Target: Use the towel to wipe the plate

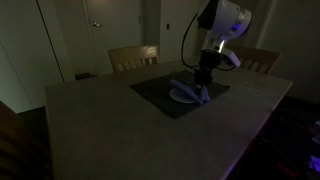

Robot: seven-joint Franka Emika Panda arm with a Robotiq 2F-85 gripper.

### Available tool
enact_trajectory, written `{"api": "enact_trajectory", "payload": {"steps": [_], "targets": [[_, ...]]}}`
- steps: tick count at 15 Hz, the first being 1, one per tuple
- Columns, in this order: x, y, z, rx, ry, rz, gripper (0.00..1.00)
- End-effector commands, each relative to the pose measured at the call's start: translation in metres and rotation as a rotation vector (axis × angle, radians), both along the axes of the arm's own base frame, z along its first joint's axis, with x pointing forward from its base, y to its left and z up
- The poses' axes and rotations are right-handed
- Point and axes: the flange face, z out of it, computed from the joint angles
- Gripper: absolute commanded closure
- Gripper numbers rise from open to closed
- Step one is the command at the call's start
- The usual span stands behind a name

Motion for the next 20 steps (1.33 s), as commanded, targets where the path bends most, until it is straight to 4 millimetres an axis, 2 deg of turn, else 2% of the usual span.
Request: {"api": "enact_trajectory", "payload": {"steps": [1,4,7,10,12,17,20], "targets": [[0.016,-0.013,0.005,-0.059,-0.001,-0.021,0.98],[0.035,-0.002,0.019,-0.068,-0.032,0.029,0.98],[0.051,0.024,0.028,-0.027,-0.050,0.123,0.98],[0.048,0.047,0.027,0.074,-0.022,0.242,0.98],[0.034,0.054,0.017,0.135,0.016,0.308,0.98],[0.006,0.041,-0.019,0.182,0.088,0.327,0.98],[0.008,0.018,-0.030,0.106,0.076,0.238,0.98]]}}
